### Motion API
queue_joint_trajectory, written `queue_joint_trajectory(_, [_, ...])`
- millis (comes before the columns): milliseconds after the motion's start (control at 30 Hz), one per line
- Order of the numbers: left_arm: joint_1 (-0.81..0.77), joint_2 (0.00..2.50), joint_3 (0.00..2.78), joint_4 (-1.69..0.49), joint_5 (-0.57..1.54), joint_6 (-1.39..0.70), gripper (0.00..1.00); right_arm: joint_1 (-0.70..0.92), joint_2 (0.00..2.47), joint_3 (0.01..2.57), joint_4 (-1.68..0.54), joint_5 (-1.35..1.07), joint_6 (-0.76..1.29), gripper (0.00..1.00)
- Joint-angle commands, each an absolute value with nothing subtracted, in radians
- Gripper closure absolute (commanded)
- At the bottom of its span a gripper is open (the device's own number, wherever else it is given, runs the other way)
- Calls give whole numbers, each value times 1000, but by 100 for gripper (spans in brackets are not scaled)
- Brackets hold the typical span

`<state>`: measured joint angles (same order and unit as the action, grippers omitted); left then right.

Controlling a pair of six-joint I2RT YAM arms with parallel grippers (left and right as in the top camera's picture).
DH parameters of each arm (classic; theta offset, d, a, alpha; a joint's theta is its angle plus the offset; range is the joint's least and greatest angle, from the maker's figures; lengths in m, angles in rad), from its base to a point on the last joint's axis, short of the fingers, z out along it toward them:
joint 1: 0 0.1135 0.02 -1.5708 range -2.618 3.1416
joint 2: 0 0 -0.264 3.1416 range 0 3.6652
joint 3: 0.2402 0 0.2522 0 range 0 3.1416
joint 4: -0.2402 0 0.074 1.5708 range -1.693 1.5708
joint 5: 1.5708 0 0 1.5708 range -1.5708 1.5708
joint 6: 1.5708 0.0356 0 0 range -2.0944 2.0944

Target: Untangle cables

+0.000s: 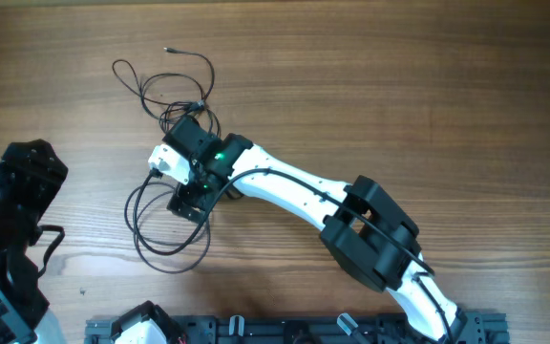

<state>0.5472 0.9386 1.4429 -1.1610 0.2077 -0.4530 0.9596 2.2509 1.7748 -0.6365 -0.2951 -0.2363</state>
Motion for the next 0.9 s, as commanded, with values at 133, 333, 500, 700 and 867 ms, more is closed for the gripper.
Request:
queue_joint_trajectory(133, [552,936,1457,-1159,216,-422,36,961,2363,1772,-636,-360,-176,0])
queue_joint_trajectory(333, [552,936,1457,-1159,216,-422,36,962,2375,1772,-646,-414,-173,4])
queue_joint_trajectory(500, [552,936,1457,-1159,216,-422,36,962,2375,1772,-648,-451,-99,30])
queue_joint_trajectory(700, [552,936,1457,-1160,216,-422,36,962,2375,1772,-661,-455,-44,39])
queue_joint_trajectory(867, [552,936,1457,-1160,216,-422,36,962,2375,1772,-674,-455,-44,75])
